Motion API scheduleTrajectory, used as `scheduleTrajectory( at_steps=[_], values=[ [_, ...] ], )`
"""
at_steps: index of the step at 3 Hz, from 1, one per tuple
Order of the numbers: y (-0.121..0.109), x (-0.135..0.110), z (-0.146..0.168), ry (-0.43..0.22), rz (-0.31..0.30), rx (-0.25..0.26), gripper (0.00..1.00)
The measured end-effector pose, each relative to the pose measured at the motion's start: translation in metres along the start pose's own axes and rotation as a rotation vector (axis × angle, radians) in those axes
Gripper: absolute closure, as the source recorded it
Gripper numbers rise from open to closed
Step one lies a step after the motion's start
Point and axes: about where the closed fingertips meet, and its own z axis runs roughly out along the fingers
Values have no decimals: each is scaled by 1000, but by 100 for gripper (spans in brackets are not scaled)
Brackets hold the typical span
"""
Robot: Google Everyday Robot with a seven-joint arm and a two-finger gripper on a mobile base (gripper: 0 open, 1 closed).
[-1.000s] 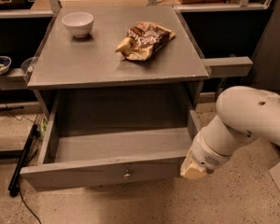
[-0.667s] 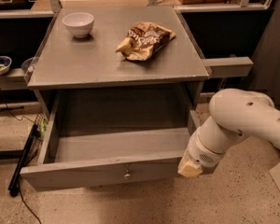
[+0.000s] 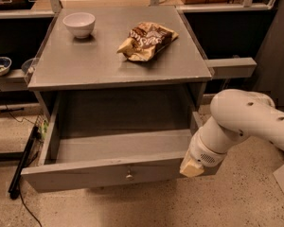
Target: Close top drawer
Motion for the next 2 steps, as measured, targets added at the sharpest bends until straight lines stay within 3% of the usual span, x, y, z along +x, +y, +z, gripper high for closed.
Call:
scheduleTrajectory(
  at_steps=[2],
  values=[
    [0, 0, 0, 0, 0, 0, 34]
  ],
)
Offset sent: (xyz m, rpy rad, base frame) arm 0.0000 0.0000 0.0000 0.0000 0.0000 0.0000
